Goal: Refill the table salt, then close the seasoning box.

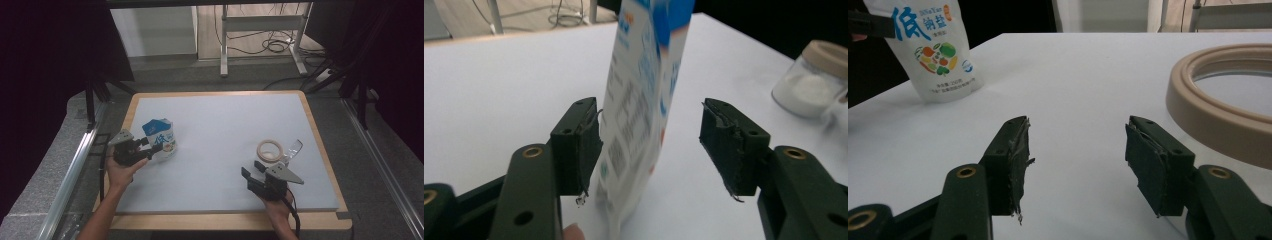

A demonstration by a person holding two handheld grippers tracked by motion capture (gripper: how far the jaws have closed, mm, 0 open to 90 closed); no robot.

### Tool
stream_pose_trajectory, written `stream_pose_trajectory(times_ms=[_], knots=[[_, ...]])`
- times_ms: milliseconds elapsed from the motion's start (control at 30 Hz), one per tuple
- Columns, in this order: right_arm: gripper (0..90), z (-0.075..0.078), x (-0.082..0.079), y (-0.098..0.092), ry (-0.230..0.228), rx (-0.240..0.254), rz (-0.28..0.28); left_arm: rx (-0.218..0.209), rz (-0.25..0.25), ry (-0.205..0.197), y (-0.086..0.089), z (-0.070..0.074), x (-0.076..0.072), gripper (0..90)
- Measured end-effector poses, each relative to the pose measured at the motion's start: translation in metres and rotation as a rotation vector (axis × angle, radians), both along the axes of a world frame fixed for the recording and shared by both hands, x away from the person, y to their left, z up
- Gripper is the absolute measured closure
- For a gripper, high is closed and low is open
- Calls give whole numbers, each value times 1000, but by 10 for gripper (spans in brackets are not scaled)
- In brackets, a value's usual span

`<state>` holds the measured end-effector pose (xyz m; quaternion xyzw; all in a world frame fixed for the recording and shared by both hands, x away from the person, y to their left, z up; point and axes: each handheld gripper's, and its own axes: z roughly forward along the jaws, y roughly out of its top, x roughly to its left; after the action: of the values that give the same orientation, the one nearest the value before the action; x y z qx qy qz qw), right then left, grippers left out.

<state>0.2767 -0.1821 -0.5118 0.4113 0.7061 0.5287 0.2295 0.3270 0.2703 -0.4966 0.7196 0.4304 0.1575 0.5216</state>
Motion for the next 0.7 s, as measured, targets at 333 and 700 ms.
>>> stream_pose_trajectory(times_ms=[333, 700], knots=[[485, 7, -3, -10, -4, -12, 22, 18, -26, 46, -2, -24, -24, 405], [831, 32, -24, -49, -77, -57, 21, 43, -35, 47, -14, -34, -36, 393]])
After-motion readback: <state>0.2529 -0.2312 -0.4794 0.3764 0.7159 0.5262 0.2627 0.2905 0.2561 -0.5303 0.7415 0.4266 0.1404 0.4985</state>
